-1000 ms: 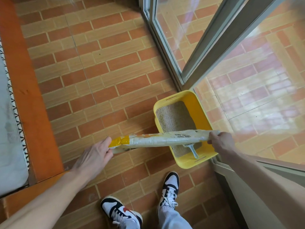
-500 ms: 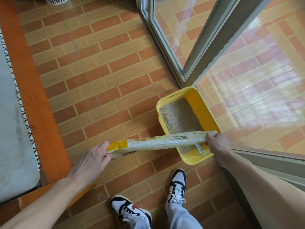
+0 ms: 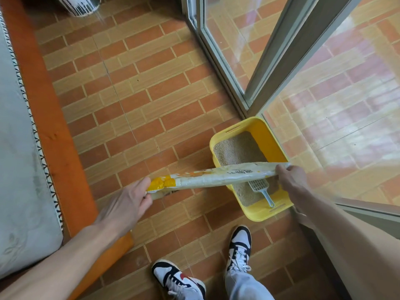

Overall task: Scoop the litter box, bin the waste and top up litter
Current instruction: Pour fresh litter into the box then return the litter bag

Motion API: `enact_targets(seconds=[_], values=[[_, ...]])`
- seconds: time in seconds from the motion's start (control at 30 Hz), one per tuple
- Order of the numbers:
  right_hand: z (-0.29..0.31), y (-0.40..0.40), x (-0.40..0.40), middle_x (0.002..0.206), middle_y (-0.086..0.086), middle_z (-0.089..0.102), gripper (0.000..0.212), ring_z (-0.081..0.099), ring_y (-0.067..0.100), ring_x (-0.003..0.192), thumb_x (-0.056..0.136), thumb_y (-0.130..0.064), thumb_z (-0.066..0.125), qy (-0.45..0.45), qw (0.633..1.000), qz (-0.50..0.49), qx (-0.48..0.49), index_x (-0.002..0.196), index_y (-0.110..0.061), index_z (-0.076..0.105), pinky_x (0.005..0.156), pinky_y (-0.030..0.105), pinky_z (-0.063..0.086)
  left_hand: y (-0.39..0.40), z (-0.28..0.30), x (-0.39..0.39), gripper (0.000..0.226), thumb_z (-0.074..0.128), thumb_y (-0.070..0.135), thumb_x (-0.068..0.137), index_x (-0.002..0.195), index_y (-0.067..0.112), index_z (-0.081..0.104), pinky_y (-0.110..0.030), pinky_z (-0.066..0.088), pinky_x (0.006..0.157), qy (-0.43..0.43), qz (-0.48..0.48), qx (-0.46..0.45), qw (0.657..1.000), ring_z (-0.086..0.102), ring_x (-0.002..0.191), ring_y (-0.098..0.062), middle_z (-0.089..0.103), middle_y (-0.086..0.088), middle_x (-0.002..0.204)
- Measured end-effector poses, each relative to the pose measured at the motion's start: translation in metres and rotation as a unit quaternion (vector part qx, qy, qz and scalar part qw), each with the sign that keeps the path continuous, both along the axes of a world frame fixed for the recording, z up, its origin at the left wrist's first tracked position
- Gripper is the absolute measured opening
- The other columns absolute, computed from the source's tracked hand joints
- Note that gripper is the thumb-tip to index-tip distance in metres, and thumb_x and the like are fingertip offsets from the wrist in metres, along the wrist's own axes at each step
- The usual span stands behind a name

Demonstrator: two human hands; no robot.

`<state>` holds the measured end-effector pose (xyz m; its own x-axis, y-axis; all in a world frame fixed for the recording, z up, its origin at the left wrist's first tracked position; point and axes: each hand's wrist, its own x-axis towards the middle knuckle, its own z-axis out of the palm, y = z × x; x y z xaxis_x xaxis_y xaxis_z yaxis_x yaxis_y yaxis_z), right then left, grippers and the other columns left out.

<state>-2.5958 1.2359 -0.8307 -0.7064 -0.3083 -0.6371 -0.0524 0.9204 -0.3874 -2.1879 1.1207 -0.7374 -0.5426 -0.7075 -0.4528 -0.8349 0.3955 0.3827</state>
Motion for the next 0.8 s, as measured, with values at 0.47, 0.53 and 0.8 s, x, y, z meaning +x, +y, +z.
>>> enact_targets(seconds=[0.47, 0.53, 0.8], values=[[0.013, 0.002, -0.048, 0.076, 0.014, 0.067, 0.036, 0.052, 0.021, 0.056, 0.098, -0.022, 0.051, 0.032, 0.999, -0.011, -0.005, 0.083, 0.004, 0.069, 0.051, 0.027, 0.036, -0.004, -0.013, -0.047, 0.034, 0.063, 0.005, 0.097, 0.084, 0.021, 0.036, -0.022, 0.02, 0.046, 0.032, -0.027, -0.029, 0.999, 0.028, 0.051, -0.004, 0.032, 0.014, 0.068], [0.015, 0.009, -0.052, 0.075, 0.012, 0.064, 0.036, 0.051, 0.02, 0.056, 0.1, -0.022, 0.05, 0.031, 1.0, -0.001, -0.002, 0.084, 0.004, 0.069, 0.051, 0.026, 0.035, -0.003, -0.018, -0.05, 0.033, 0.063, 0.007, 0.098, 0.085, 0.021, 0.036, -0.024, 0.022, 0.045, 0.033, -0.036, -0.032, 0.998, 0.03, 0.051, -0.006, 0.035, 0.012, 0.068], [0.025, 0.03, -0.053, 0.067, 0.009, 0.061, 0.038, 0.048, 0.021, 0.053, 0.101, -0.022, 0.051, 0.033, 0.999, 0.006, -0.003, 0.075, 0.001, 0.068, 0.05, 0.028, 0.034, 0.009, -0.025, -0.047, 0.024, 0.054, 0.015, 0.103, 0.089, 0.024, 0.037, -0.027, 0.029, 0.047, 0.016, -0.049, -0.014, 0.999, 0.037, 0.053, -0.009, 0.043, 0.008, 0.07]])
